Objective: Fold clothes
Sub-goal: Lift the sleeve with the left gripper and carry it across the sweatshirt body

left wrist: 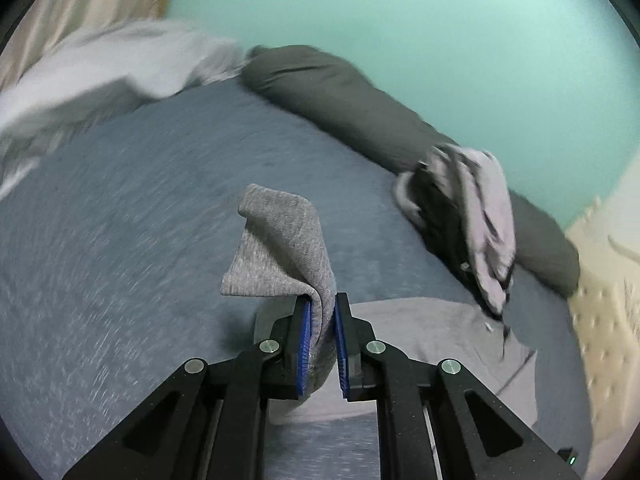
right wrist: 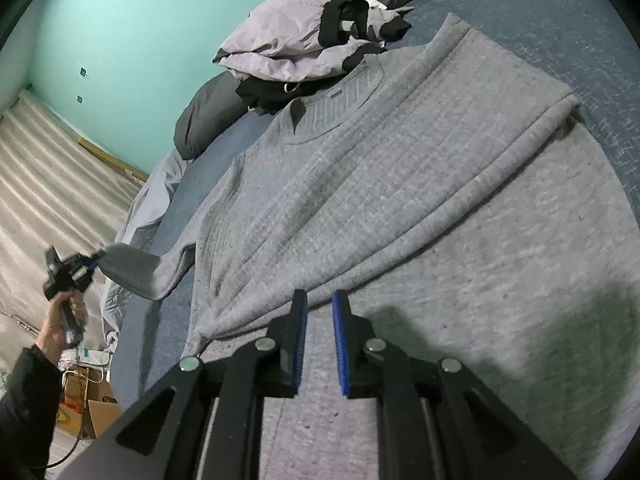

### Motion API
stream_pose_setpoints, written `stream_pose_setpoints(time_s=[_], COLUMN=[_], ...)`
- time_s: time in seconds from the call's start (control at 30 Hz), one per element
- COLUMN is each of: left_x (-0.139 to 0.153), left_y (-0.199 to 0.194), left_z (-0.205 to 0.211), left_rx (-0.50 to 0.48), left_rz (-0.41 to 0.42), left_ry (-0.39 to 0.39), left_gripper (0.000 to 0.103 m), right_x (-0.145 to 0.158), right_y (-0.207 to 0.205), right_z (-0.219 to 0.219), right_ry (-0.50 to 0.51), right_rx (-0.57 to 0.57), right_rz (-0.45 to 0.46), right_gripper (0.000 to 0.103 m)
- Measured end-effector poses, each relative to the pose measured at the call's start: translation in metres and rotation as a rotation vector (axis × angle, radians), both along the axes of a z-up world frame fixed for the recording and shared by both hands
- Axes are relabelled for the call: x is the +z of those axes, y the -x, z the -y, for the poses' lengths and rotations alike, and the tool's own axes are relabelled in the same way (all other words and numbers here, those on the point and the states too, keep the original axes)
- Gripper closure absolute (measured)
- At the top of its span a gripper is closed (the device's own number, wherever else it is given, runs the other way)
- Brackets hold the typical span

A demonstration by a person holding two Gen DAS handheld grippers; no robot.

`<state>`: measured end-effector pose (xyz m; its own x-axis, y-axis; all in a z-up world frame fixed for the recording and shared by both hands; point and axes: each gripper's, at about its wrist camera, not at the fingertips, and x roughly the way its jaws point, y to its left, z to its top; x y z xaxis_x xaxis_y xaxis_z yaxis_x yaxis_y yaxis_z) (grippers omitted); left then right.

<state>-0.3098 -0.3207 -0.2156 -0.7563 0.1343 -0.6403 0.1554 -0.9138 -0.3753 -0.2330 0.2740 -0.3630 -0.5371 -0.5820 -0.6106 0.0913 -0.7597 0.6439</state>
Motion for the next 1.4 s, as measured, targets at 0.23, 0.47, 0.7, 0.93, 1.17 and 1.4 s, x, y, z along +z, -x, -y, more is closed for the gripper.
stream_pose_setpoints(time_s=[0.23,0.47,0.7,0.93,1.17,1.4], left_x=[0.049,0.106,0.106,0.013,-0.081,-0.104], left_y=[0.026,0.047,0.026,-0.024,-0.067,-0.088], left_z=[-0.103,-0.228,-0.377,-0.484,-0.515,-0.51], left_rx=[-0.15,-0.34,-0.62,-0.839,-0.902,-0.947], left_rz=[-0.062,-0.125,-0.12,0.026,0.15,0.189], left_ry=[0.051,0.095,0.146,0.23,0.292,0.283], left_gripper=[0.092,0.092,0.092,0.092,0.091,0.081], right_x=[-0.001,-0.002,-0.002,0.004,-0.001,-0.002], right_y=[0.002,0.002,0.001,0.0,-0.004,0.0], right_z=[-0.021,-0.044,-0.068,-0.093,-0.114,-0.112], right_ry=[0.037,0.099,0.128,0.154,0.174,0.176], right_rx=[-0.037,-0.067,-0.116,-0.165,-0.201,-0.181], right_rz=[0.013,0.027,0.031,0.013,0.032,0.048], right_gripper=[0.086,0.086,0.086,0.086,0.086,0.084])
